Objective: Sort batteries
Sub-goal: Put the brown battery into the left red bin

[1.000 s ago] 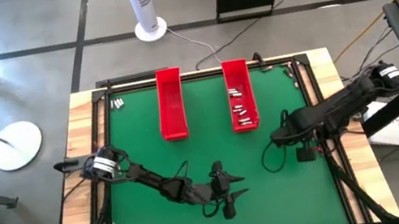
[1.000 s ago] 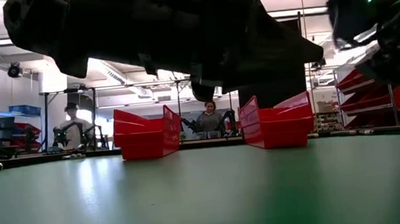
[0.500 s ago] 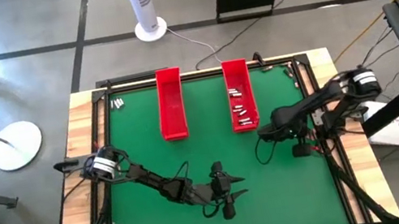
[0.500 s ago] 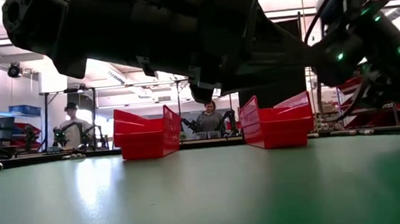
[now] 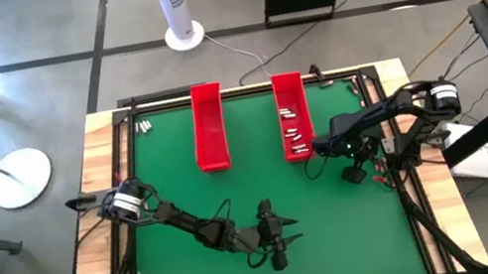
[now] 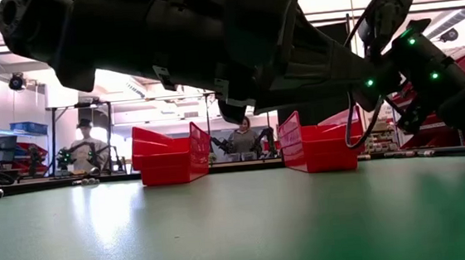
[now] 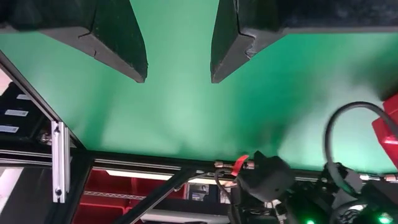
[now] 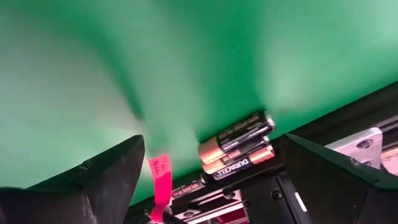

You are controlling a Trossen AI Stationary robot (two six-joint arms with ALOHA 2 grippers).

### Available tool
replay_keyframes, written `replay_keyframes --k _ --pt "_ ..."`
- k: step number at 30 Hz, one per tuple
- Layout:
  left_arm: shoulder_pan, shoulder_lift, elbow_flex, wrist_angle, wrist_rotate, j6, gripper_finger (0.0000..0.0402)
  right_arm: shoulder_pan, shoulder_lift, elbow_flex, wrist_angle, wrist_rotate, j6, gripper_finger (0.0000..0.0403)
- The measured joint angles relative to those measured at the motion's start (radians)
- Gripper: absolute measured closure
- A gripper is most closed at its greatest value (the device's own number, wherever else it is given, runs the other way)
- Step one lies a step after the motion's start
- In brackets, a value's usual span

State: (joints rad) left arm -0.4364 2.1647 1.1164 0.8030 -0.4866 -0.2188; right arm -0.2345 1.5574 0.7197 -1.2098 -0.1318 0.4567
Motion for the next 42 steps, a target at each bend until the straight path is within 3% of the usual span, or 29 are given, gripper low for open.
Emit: replay_keyframes --k 8,17,22,26,28,30,36,42 --pt "-0.010 0.000 0.000 -0.005 0.000 0.000 0.0244 -0.006 -0.048 -0.007 -0.011 0.001 -0.094 0.0068" --pt "-0.010 0.000 0.000 -0.012 0.000 0.000 0.0244 0.055 -0.298 0.032 -0.051 0.002 -0.163 0.0101" --pt "-0.008 0.000 0.000 -0.011 -0.001 0.000 0.0244 0.071 -0.439 0.079 -0.047 0.102 -0.351 0.0118" --pt "-0.007 -0.001 0.000 0.002 -0.002 -0.008 0.0244 0.073 -0.493 0.120 -0.030 0.095 -0.606 0.0135" --pt "-0.007 -0.001 0.000 0.010 -0.002 -0.009 0.0244 0.075 -0.498 0.144 -0.029 0.088 -0.655 0.0146" --pt "-0.007 -0.002 0.000 0.010 -0.002 -0.010 0.0244 0.076 -0.493 0.171 0.005 0.095 -0.533 0.0157" --pt "-0.007 -0.003 0.000 0.011 -0.002 -0.026 0.0244 0.086 -0.479 0.165 0.029 0.140 0.124 0.0191" --pt "-0.007 -0.008 0.000 0.012 -0.002 -0.026 0.0244 0.167 -0.479 0.025 0.039 0.133 0.500 0.0207"
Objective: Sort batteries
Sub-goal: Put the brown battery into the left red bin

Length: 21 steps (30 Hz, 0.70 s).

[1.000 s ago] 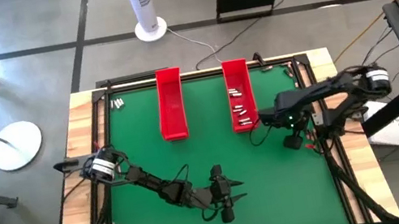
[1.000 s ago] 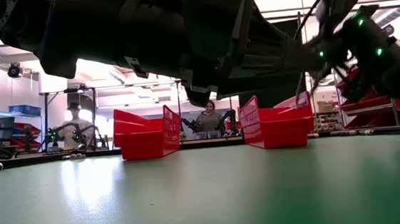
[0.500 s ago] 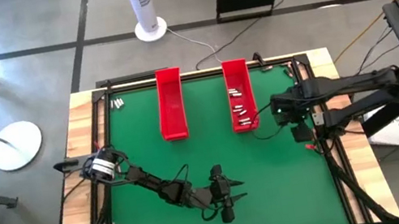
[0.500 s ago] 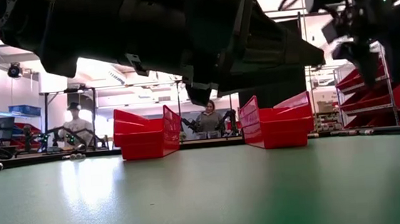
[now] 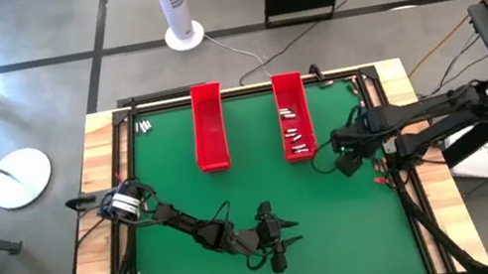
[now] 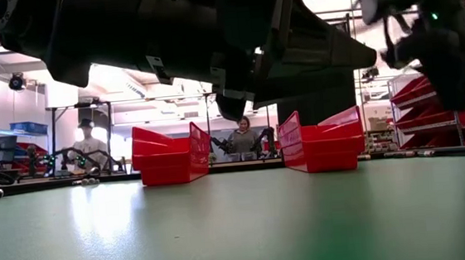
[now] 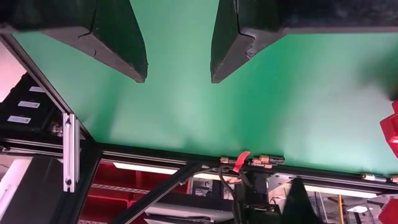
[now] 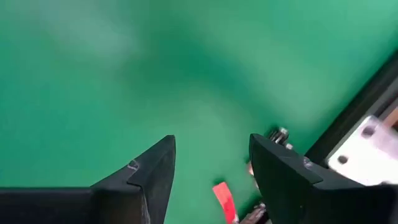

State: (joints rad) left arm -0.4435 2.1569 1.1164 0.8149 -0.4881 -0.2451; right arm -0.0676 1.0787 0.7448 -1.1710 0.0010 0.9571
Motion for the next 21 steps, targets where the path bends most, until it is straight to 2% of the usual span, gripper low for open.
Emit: replay_keyframes --k 3,7,12,17,21 --pt "0.000 -0.008 0.000 -0.001 0.000 -0.011 0.0244 0.016 0.003 -0.050 0.047 0.044 0.131 0.0207" --pt "0.001 -0.035 0.000 -0.030 0.003 -0.022 0.0244 0.018 0.003 -0.072 0.057 0.181 0.294 0.0207" --pt "0.005 -0.054 0.000 -0.168 0.078 -0.006 0.0244 0.042 0.003 -0.084 0.059 0.290 0.438 0.0209" --pt "0.006 -0.053 -0.014 -0.236 0.100 -0.070 0.0244 0.069 0.003 -0.084 0.054 0.285 0.497 0.0209" --pt "0.006 -0.051 -0.069 -0.190 0.110 -0.090 0.0244 0.054 0.003 -0.066 0.033 0.254 0.438 0.0211"
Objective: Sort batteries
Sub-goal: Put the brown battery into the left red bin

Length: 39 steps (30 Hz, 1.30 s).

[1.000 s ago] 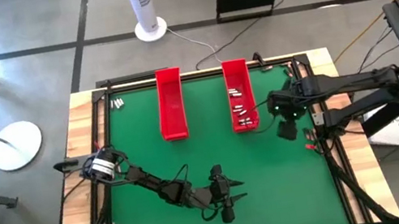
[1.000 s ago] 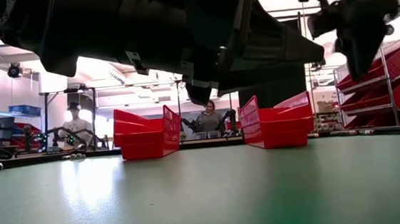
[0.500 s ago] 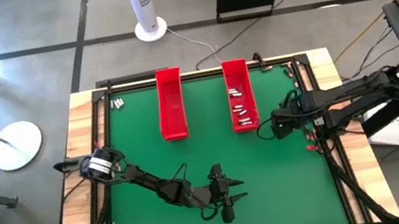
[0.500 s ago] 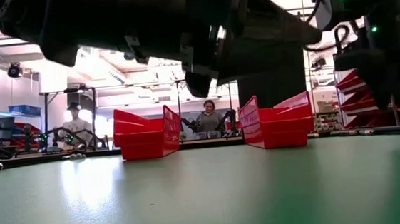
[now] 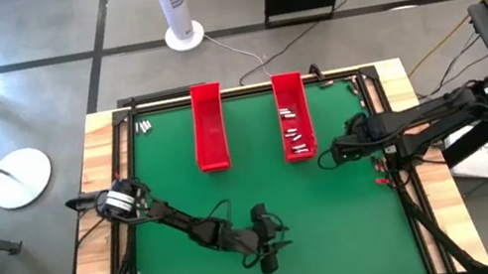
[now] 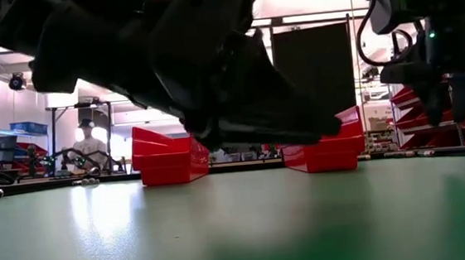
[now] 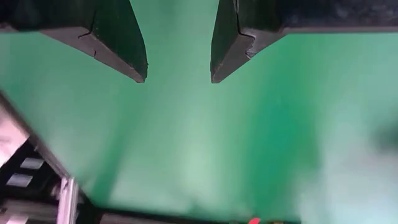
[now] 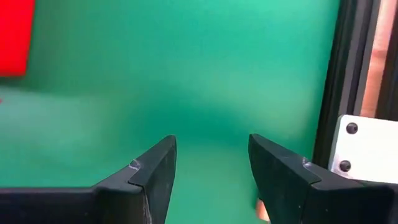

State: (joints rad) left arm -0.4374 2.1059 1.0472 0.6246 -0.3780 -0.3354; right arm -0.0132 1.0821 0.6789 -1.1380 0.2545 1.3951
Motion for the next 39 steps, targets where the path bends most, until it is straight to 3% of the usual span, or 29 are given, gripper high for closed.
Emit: replay_keyframes --k 8,15,20,30,39 --pt "0.000 -0.001 -0.065 0.153 0.001 -0.033 0.0244 -0.096 0.000 0.007 -0.020 -0.264 -0.298 0.0211" --pt "0.000 -0.001 -0.046 0.156 -0.003 -0.027 0.0244 -0.230 0.007 0.008 -0.057 -0.364 -0.501 0.0211" --pt "0.000 -0.001 -0.042 0.153 -0.004 -0.023 0.0244 -0.305 0.052 0.008 -0.068 -0.356 -0.655 0.0197" --pt "0.001 -0.001 -0.042 0.153 -0.005 -0.006 0.0244 -0.438 0.260 0.014 -0.077 -0.355 -0.892 0.0191" --pt "0.005 0.001 -0.042 0.138 -0.007 -0.006 0.0244 -0.508 0.130 0.046 -0.088 -0.351 -0.938 0.0193"
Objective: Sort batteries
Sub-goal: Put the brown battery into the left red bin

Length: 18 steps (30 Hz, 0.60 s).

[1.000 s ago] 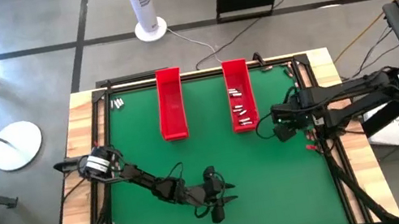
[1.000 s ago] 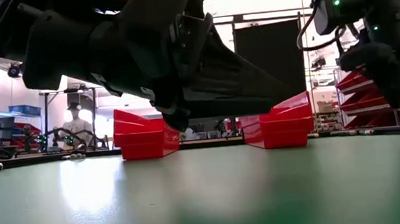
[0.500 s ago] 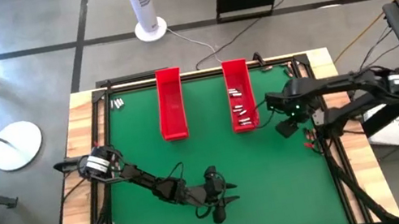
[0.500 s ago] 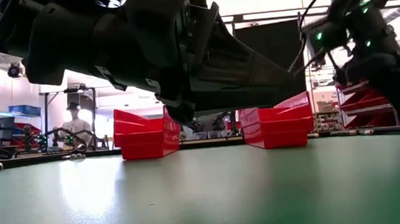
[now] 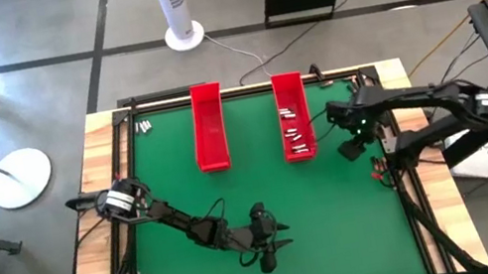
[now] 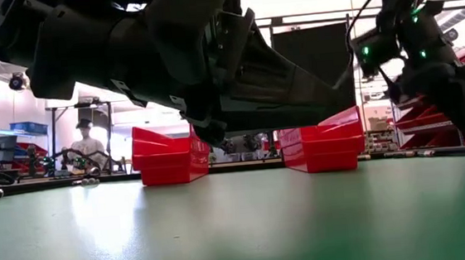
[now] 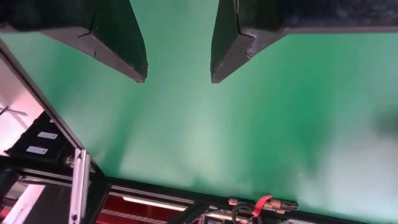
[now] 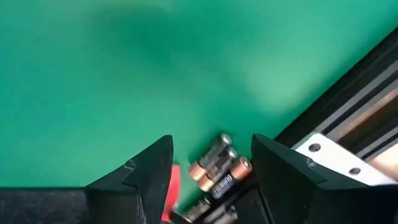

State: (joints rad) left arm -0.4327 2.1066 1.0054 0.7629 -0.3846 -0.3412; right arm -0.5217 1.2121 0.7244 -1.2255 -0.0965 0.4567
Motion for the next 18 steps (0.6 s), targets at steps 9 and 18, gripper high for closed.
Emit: replay_keyframes --k 9,18 --pt "0.011 0.030 0.000 0.006 -0.026 -0.011 0.0244 -0.235 -0.077 0.086 0.201 0.148 0.022 0.0201" --pt "0.011 0.038 0.015 0.007 -0.026 -0.012 0.0244 -0.433 0.025 0.103 0.387 0.159 0.077 0.0232"
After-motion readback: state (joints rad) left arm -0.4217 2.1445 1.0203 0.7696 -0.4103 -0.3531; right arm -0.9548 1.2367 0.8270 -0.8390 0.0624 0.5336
